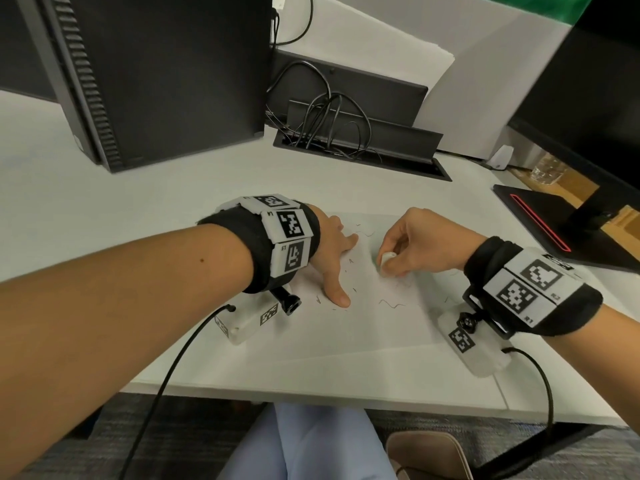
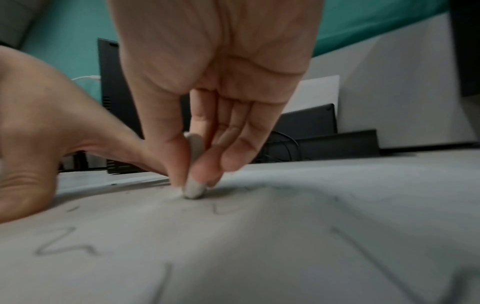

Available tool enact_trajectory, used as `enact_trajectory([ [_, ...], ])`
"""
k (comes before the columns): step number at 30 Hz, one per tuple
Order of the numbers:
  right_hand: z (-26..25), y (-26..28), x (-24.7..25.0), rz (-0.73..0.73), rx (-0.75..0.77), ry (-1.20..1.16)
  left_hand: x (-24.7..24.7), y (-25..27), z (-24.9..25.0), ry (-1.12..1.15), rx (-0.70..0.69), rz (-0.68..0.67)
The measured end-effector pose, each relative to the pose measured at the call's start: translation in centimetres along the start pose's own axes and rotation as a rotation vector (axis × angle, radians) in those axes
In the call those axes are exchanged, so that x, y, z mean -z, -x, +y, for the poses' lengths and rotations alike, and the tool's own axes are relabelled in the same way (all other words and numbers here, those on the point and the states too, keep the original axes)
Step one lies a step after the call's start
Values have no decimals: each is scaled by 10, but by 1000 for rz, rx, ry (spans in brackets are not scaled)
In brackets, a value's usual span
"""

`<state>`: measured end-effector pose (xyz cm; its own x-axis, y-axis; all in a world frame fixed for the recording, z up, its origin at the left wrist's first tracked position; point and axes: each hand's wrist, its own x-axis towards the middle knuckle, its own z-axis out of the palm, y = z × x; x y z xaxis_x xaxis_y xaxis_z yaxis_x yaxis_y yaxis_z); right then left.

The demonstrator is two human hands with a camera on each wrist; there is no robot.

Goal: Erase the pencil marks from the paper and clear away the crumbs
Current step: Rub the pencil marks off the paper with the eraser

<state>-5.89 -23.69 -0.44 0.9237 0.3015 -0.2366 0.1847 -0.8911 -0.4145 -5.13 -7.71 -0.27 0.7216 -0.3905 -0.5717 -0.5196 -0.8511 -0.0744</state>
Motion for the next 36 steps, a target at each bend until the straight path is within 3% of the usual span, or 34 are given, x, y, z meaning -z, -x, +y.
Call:
enact_trajectory([
  [3, 0, 2, -1, -40, 9, -36, 1, -1, 0, -10, 3, -1],
  [6, 4, 0, 2, 25, -11, -9, 0, -1, -1, 1, -5, -1],
  [10, 0, 3, -2, -48, -7, -58, 0, -2, -2, -4, -5, -2],
  [14, 9, -3, 5, 49, -56, 17, -1, -3, -2, 15, -17, 1],
  [18, 9, -3, 3, 36, -58, 26, -4, -4, -8, 60, -35, 24],
  [22, 7, -3, 5, 48, -49, -95, -6, -5, -9, 113, -39, 53],
  [26, 0, -1, 3, -32, 14, -250, -8, -7, -8, 106, -40, 58],
  [36, 3, -7, 0, -39, 16, -123, -9, -10, -7, 88, -21, 54],
])
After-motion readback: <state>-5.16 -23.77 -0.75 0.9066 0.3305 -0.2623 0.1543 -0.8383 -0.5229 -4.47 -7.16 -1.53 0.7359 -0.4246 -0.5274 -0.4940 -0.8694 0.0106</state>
